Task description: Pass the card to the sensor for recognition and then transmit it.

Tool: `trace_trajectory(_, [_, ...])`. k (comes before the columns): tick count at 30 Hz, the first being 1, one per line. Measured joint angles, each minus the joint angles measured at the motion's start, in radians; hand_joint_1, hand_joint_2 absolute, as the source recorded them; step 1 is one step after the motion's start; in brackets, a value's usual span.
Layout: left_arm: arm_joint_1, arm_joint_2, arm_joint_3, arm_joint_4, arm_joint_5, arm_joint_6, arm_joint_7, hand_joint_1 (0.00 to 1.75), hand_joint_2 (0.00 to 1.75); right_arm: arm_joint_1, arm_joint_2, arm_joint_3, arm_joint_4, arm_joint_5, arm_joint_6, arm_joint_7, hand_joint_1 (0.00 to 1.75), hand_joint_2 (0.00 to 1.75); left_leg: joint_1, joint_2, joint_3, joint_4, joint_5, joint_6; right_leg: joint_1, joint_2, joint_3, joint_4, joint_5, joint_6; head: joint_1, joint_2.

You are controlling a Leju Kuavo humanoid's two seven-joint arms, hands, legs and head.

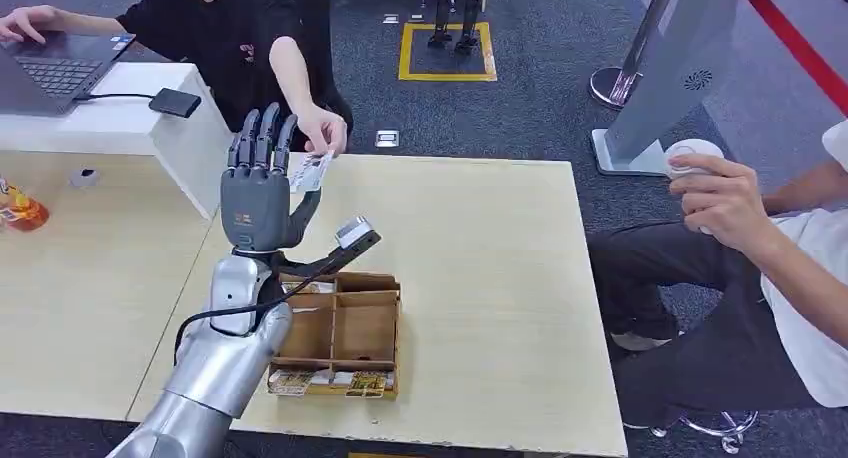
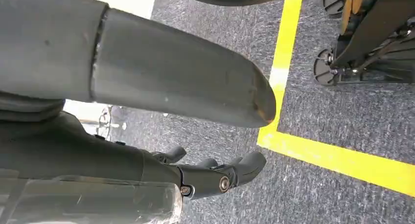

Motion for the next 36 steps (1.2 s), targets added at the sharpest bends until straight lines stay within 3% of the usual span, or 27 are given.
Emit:
trace_trajectory(1, [0.0, 0.0, 0.001, 0.002, -0.008, 0.0, 0.008, 0.65, 1.75, 0.0, -0.001, 0.0, 0.0, 0.0, 0.0, 0.0, 0.0, 0.0, 0.0, 0.0, 0.0, 0.0, 0.0, 0.0, 0.0, 0.0, 0.0, 0.0, 0.0, 0.0, 0.0, 0.0])
trace_trajectory(2, [0.0, 0.0, 0.002, 0.002, -0.015, 0.0, 0.009, 1.24, 1.75, 0.0, -0.002, 0.0, 0.0, 0.0, 0.001, 0.0, 0.0, 0.0, 0.0, 0.0, 0.0, 0.0, 0.0, 0.0, 0.0, 0.0, 0.0, 0.0, 0.0, 0.0, 0.0, 0.0])
trace_trajectory(3, [0.0, 0.0, 0.002, 0.002, -0.019, 0.0, 0.013, 1.24, 1.75, 0.0, -0.002, 0.0, 0.0, 0.0, 0.001, 0.002, 0.0, 0.0, 0.0, 0.0, 0.0, 0.0, 0.0, 0.0, 0.0, 0.0, 0.0, 0.0, 0.0, 0.0, 0.0, 0.0])
trace_trajectory(4, [0.0, 0.0, 0.002, 0.002, -0.022, 0.0, 0.016, 1.41, 1.75, -0.001, -0.003, 0.0, 0.0, 0.0, 0.001, 0.003, 0.0, 0.0, 0.0, 0.0, 0.0, 0.0, 0.0, 0.0, 0.0, 0.0, 0.0, 0.0, 0.0, 0.0, 0.0, 0.0])
trace_trajectory(9, [0.0, 0.001, 0.003, 0.001, -0.029, 0.0, 0.018, 1.54, 1.75, -0.001, -0.005, 0.0, 0.0, 0.002, 0.002, 0.006, 0.0, 0.0, 0.0, 0.0, 0.0, 0.0, 0.0, 0.0, 0.0, 0.0, 0.0, 0.0, 0.0, 0.0, 0.0, 0.0])
trace_trajectory(11, [0.0, 0.001, 0.003, 0.0, -0.032, 0.0, 0.018, 1.68, 1.75, -0.001, -0.005, 0.001, 0.0, 0.003, 0.003, 0.006, 0.0, 0.0, 0.0, 0.0, 0.0, 0.0, 0.0, 0.0, 0.0, 0.0, 0.0, 0.0, 0.0, 0.0, 0.0, 0.0])
trace_trajectory(15, [0.0, 0.001, 0.004, -0.005, -0.032, 0.0, 0.018, 1.68, 1.75, -0.001, -0.005, 0.001, 0.0, 0.003, 0.002, 0.006, 0.0, 0.0, 0.0, 0.0, 0.0, 0.0, 0.0, 0.0, 0.0, 0.0, 0.0, 0.0, 0.0, 0.0, 0.0, 0.0])
trace_trajectory(16, [0.0, 0.001, 0.004, -0.007, -0.032, 0.0, 0.018, 1.75, 1.75, -0.001, -0.005, 0.001, 0.0, 0.003, 0.002, 0.006, 0.0, 0.0, 0.0, 0.0, 0.0, 0.0, 0.0, 0.0, 0.0, 0.0, 0.0, 0.0, 0.0, 0.0, 0.0, 0.0])
trace_trajectory(32, [0.005, 0.01, 0.005, -0.016, -0.03, 0.0, 0.017, 1.75, 1.75, -0.002, -0.007, 0.001, 0.0, 0.003, 0.001, 0.018, 0.0, 0.0, 0.0, 0.0, 0.0, 0.0, 0.0, 0.0, 0.0, 0.0, 0.0, 0.0, 0.0, 0.0, 0.0, 0.0])
trace_trajectory(36, [0.024, 0.01, 0.005, -0.031, -0.01, 0.0, -0.008, 1.75, 1.75, -0.002, -0.007, 0.001, 0.0, -0.002, 0.001, 0.019, 0.0, 0.0, 0.0, 0.0, 0.0, 0.0, 0.0, 0.0, 0.0, 0.0, 0.0, 0.0, 0.0, 0.0, 0.0, 0.0])
